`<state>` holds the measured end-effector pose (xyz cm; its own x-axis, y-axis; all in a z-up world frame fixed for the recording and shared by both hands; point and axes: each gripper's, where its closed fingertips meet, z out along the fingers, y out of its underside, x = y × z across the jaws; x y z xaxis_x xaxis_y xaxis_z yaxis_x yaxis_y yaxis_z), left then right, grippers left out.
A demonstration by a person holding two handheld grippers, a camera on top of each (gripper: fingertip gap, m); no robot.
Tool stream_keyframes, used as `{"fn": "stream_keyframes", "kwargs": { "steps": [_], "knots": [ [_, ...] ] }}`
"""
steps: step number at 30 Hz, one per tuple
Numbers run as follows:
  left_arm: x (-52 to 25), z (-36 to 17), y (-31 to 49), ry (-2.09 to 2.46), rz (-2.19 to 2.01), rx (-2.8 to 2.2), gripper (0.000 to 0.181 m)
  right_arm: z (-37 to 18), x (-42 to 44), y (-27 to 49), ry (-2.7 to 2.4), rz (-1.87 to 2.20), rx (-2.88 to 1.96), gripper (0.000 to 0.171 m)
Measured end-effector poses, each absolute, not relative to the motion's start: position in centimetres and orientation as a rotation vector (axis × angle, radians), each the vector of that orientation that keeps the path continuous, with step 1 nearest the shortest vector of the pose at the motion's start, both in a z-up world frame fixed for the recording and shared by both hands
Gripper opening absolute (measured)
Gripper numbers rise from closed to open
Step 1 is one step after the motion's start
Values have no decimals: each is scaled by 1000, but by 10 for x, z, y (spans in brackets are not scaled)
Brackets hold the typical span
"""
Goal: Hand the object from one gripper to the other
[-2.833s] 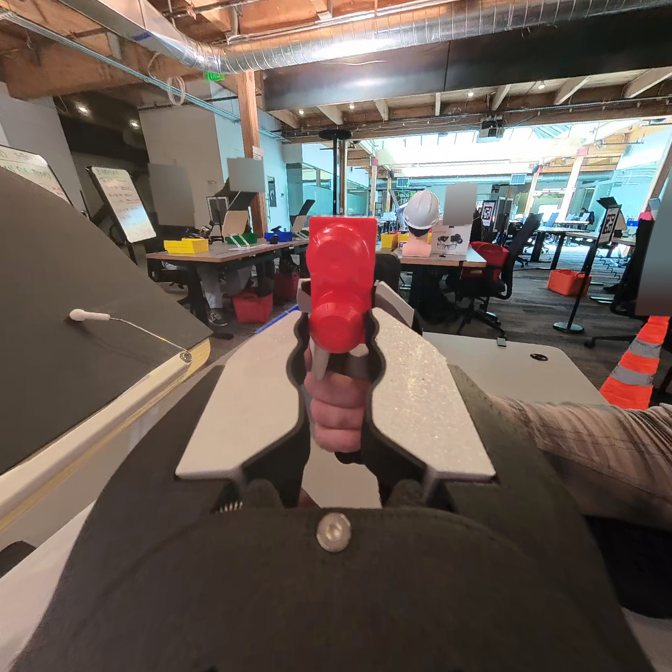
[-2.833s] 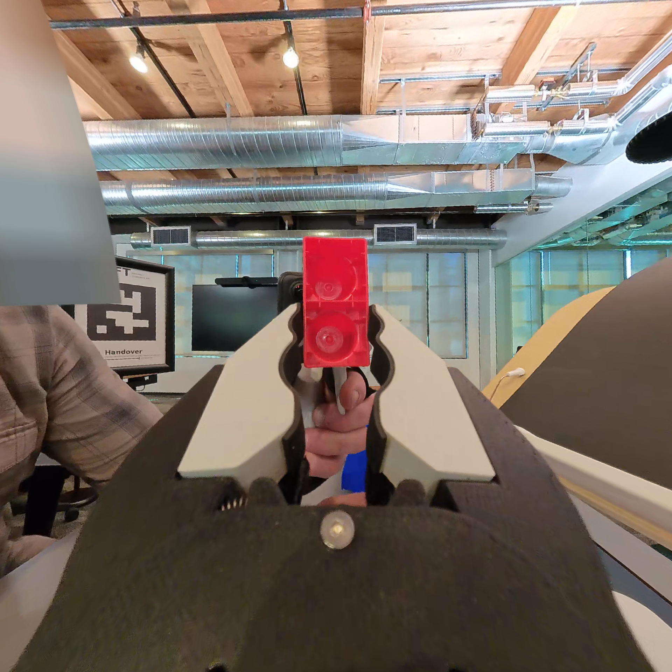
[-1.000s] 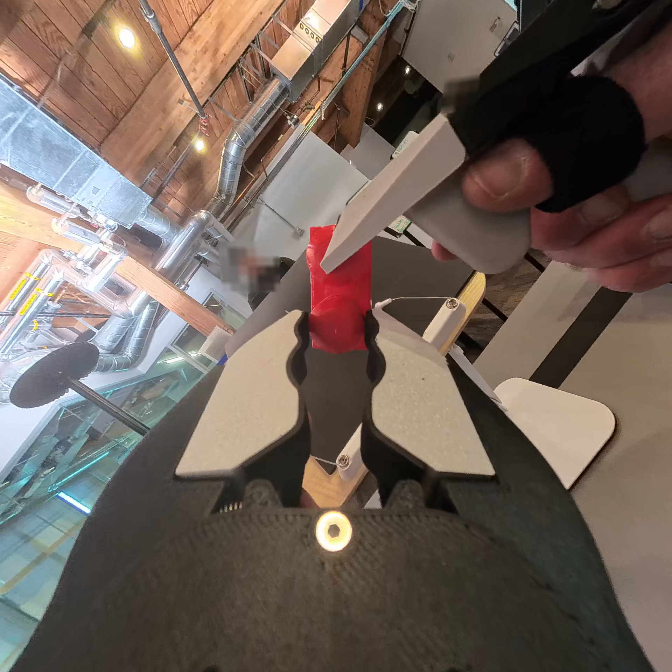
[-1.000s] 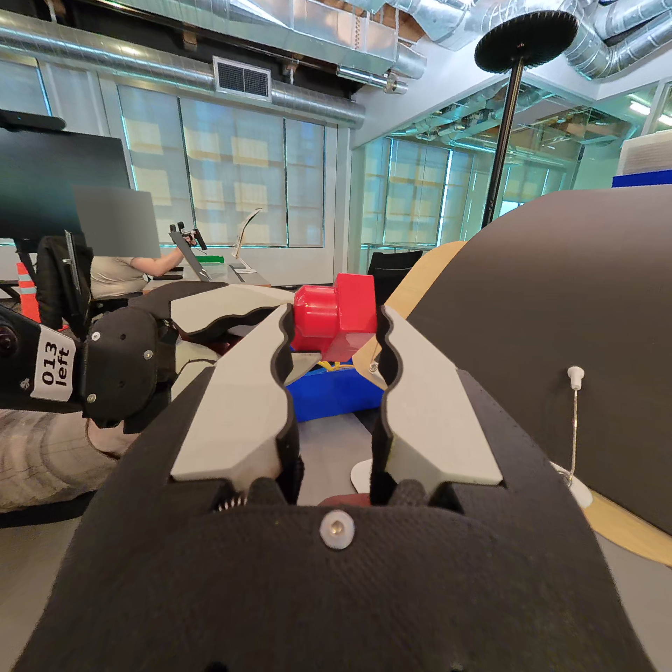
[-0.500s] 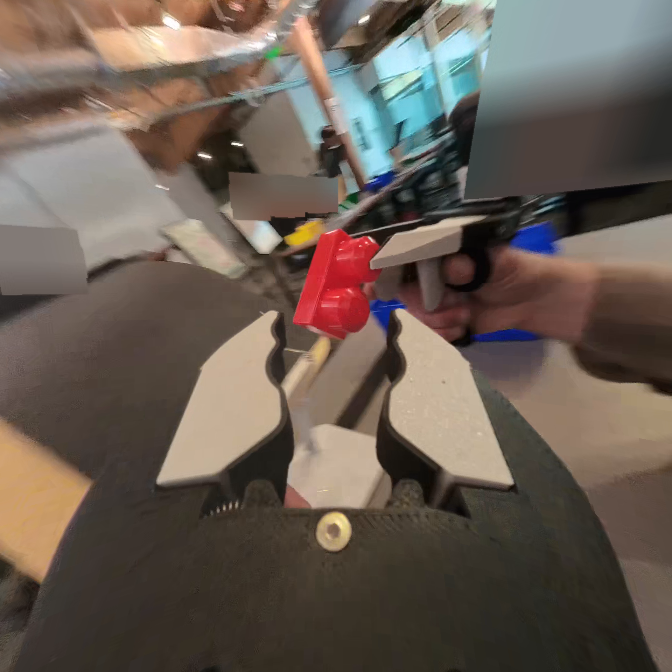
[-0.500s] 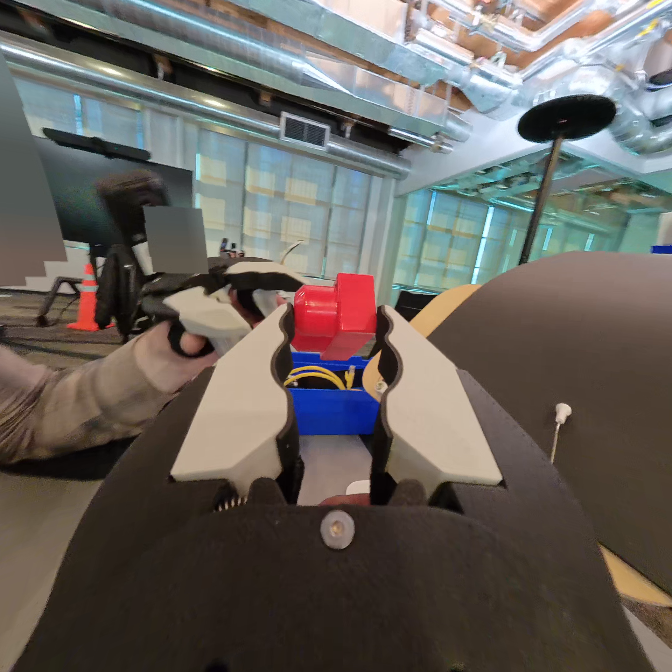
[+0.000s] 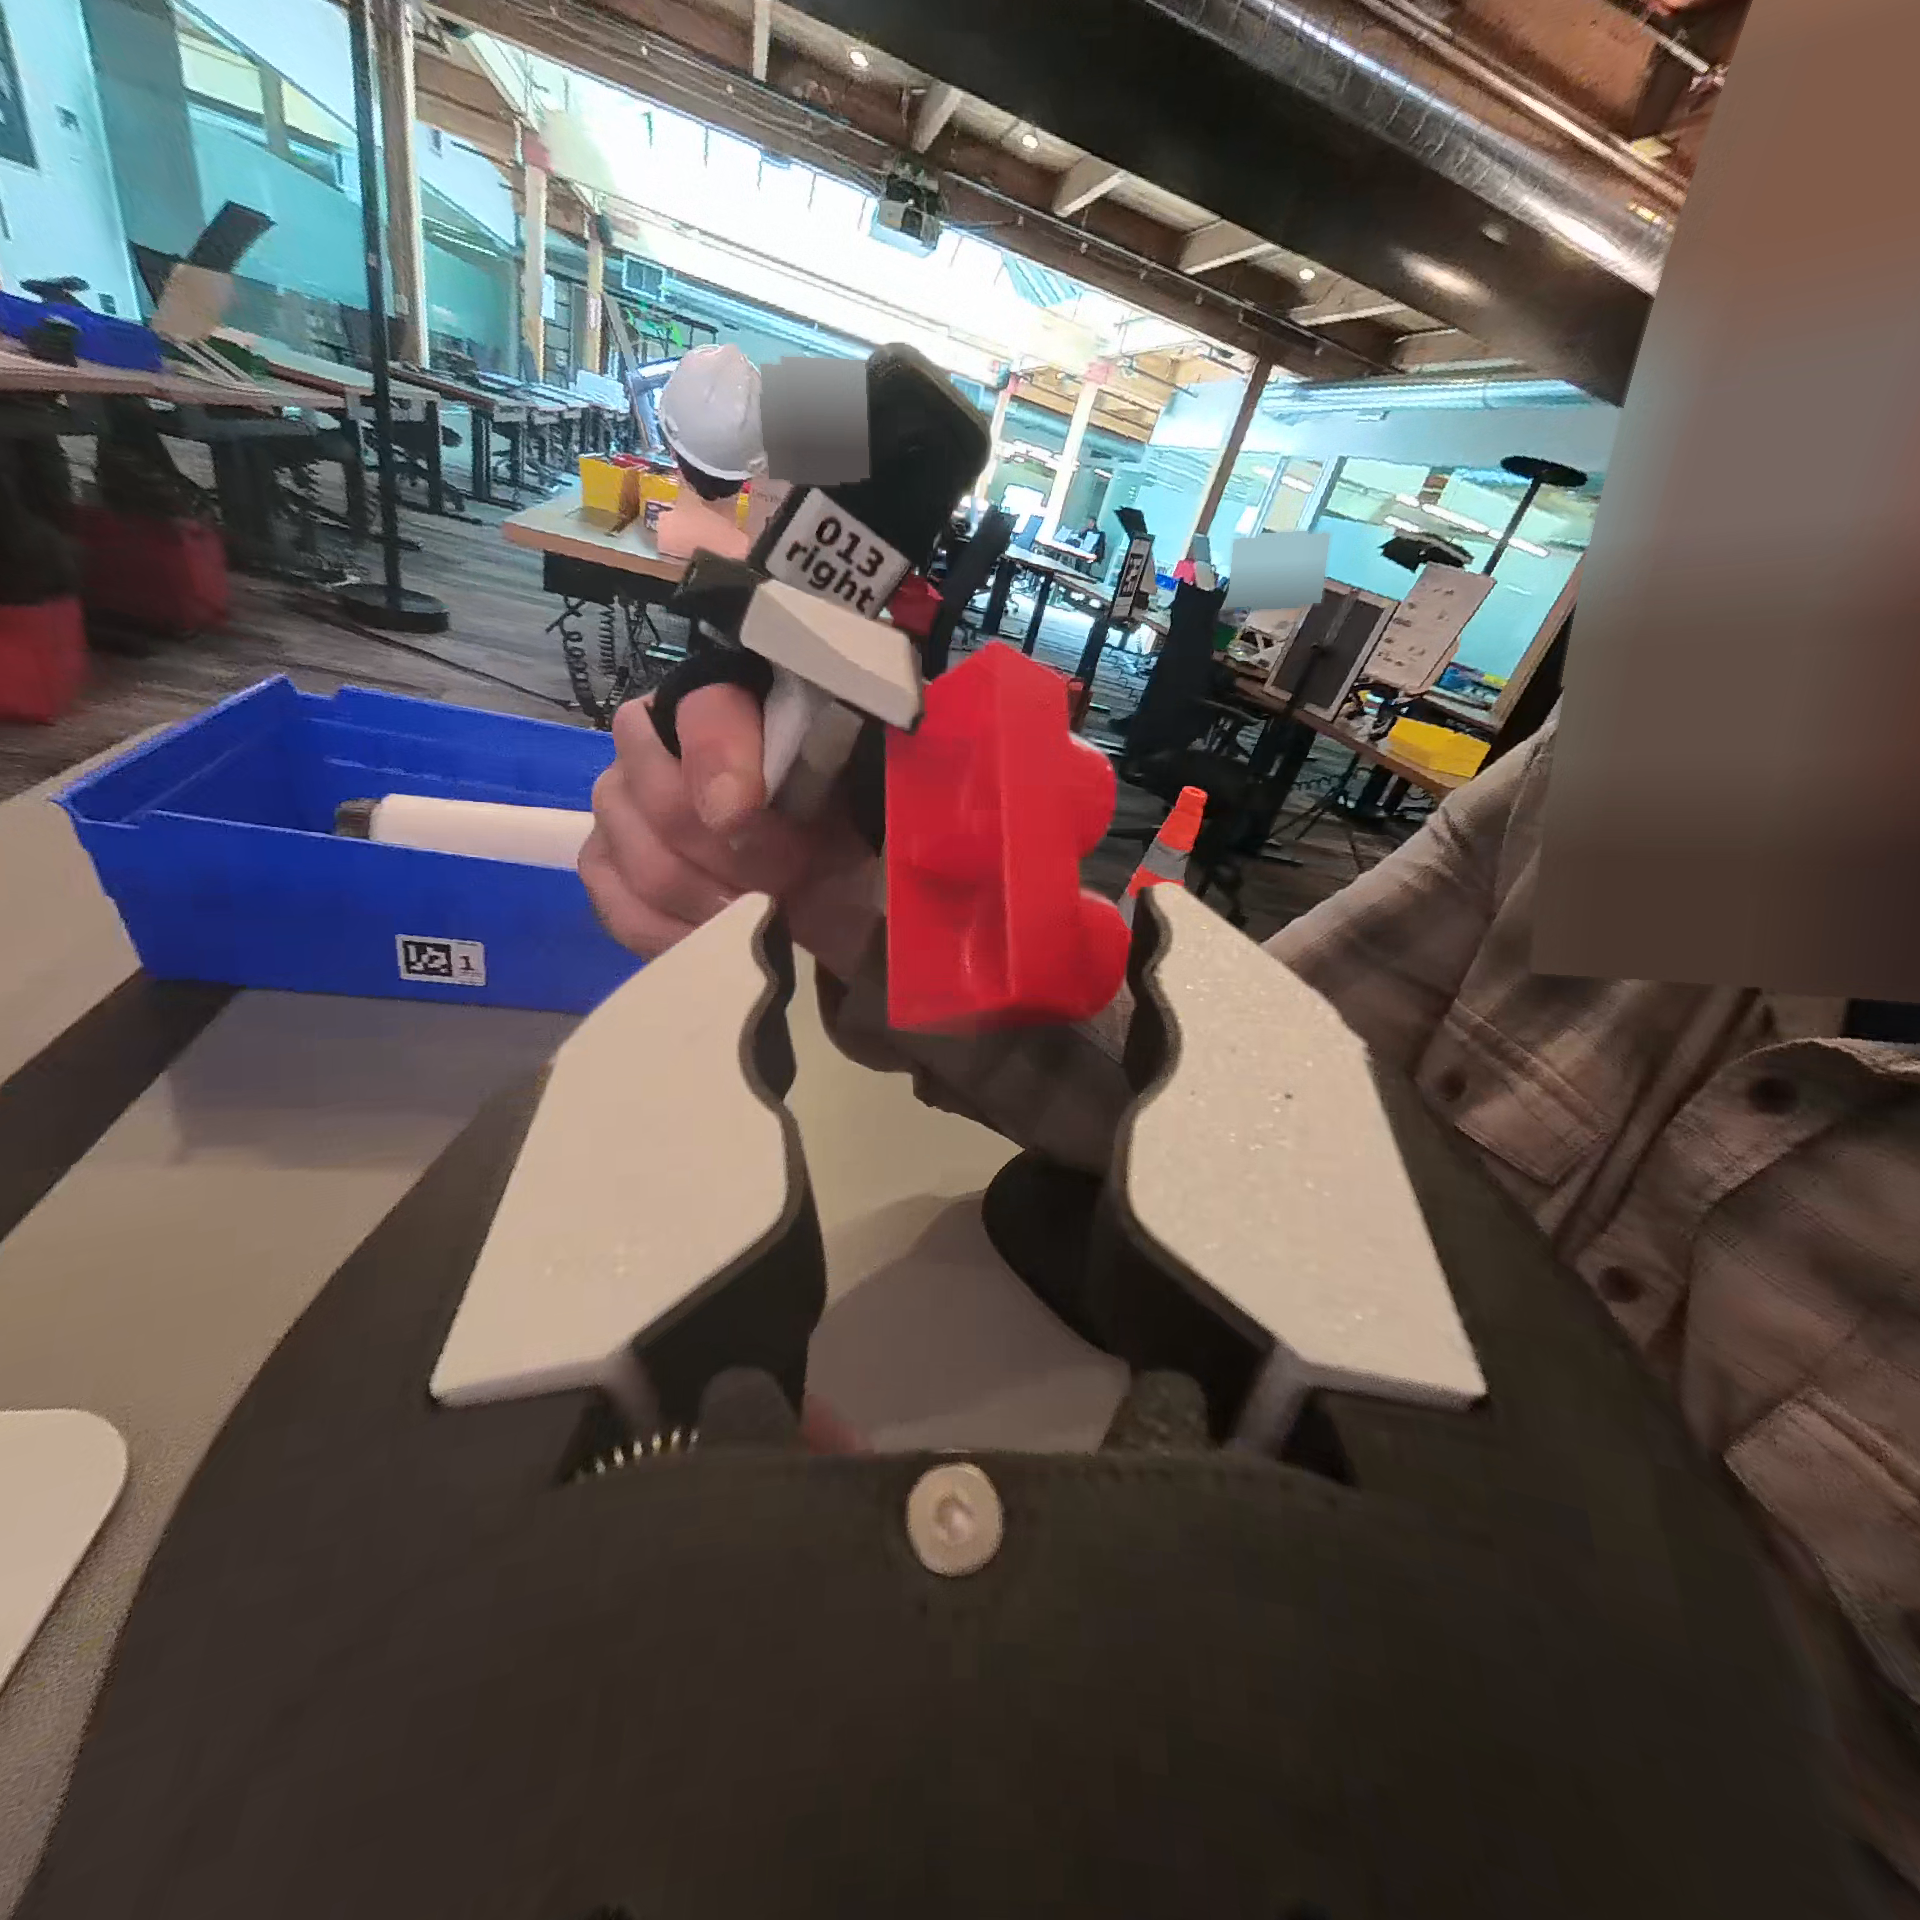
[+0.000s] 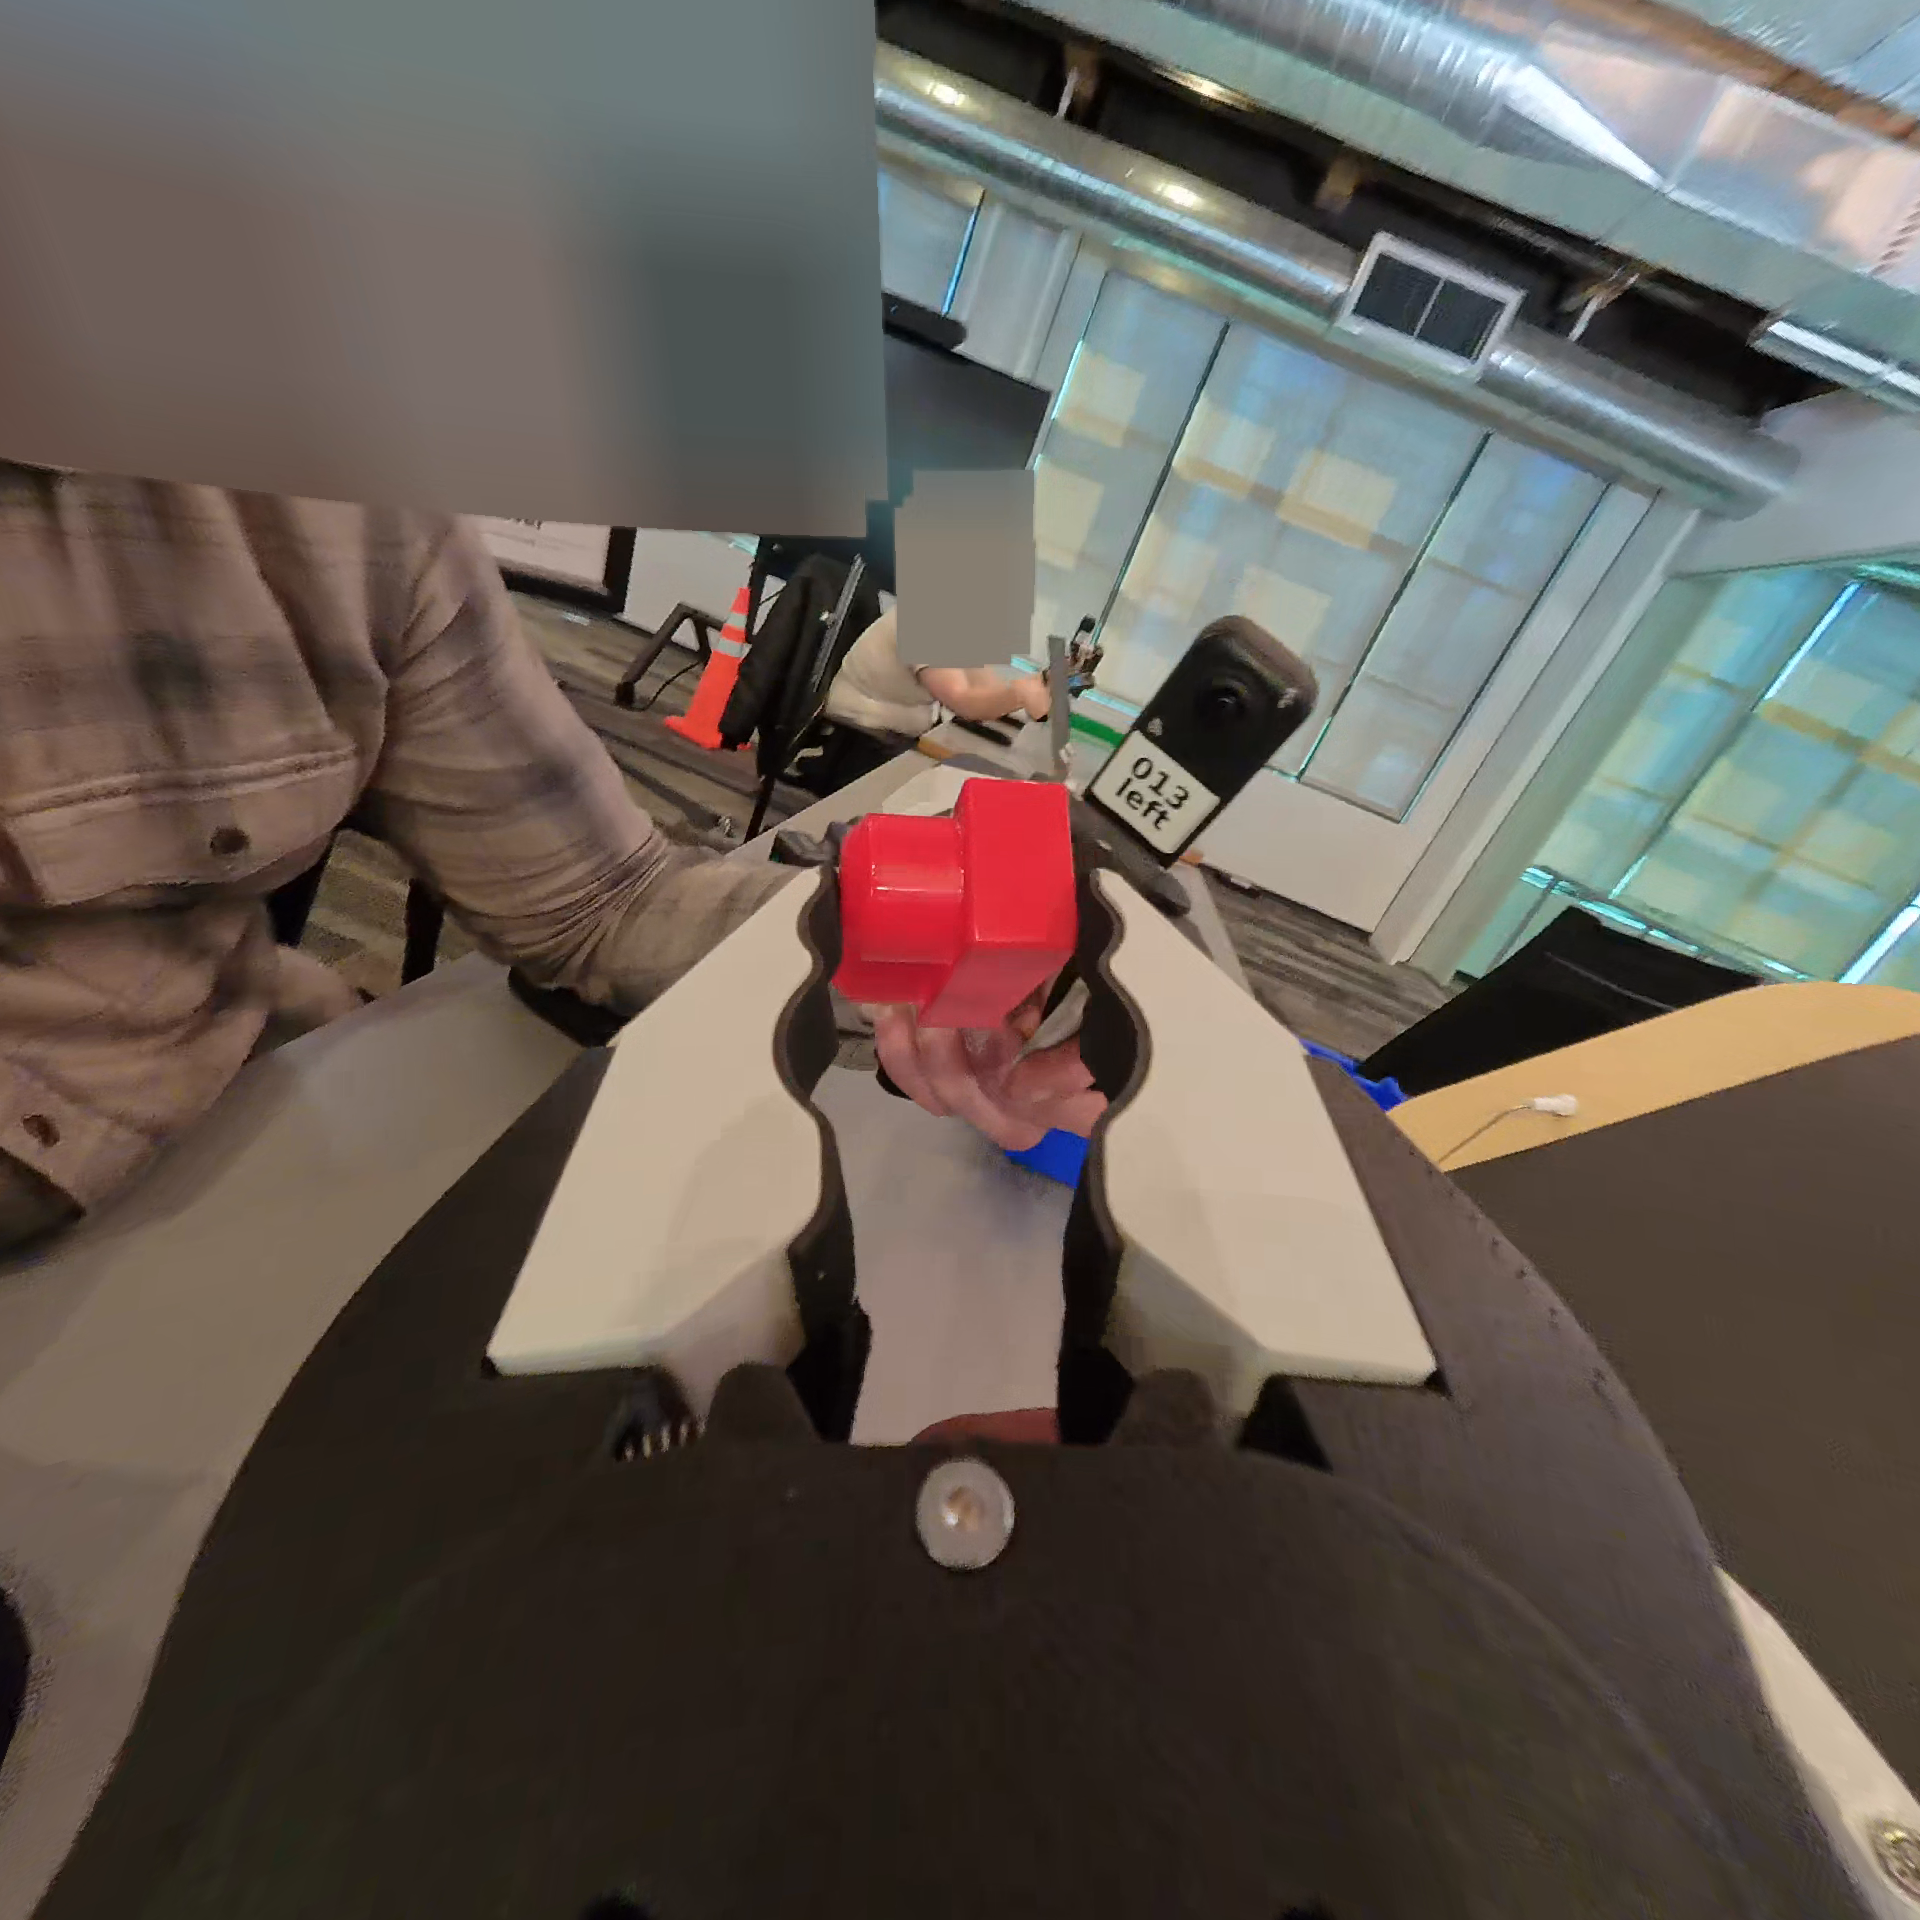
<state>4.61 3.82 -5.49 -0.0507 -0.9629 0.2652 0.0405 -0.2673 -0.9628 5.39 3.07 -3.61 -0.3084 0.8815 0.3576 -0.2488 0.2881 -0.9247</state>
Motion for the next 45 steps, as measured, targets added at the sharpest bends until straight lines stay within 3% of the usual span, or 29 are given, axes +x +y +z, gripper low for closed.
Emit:
{"fn": "stream_keyframes", "kwargs": {
  "steps": [11, 18, 23, 26, 34, 45],
  "knots": [
    [63, -74, 6, 1254, -1582, -1331, 41, -56, 52, 5, -1629, 1339, -624, 43],
    [64, -74, 16, 1233, -1454, -1315, 40, -53, 52, 13, -1585, 1301, -640, 46],
    [53, -67, 57, 1096, -1074, -1315, 39, -33, 58, 45, -1392, 1279, -719, 57],
    [40, -69, 88, 1057, -643, -1320, 39, -33, 55, 70, -1324, 1204, -866, 61],
    [-15, -58, 147, 849, 438, -1225, 39, -25, 38, 118, -1137, 955, -1189, 42],
    [-22, -55, 150, 847, 932, -1049, 40, -51, -6, 144, -1054, 596, -1406, 26]
  ]
}}
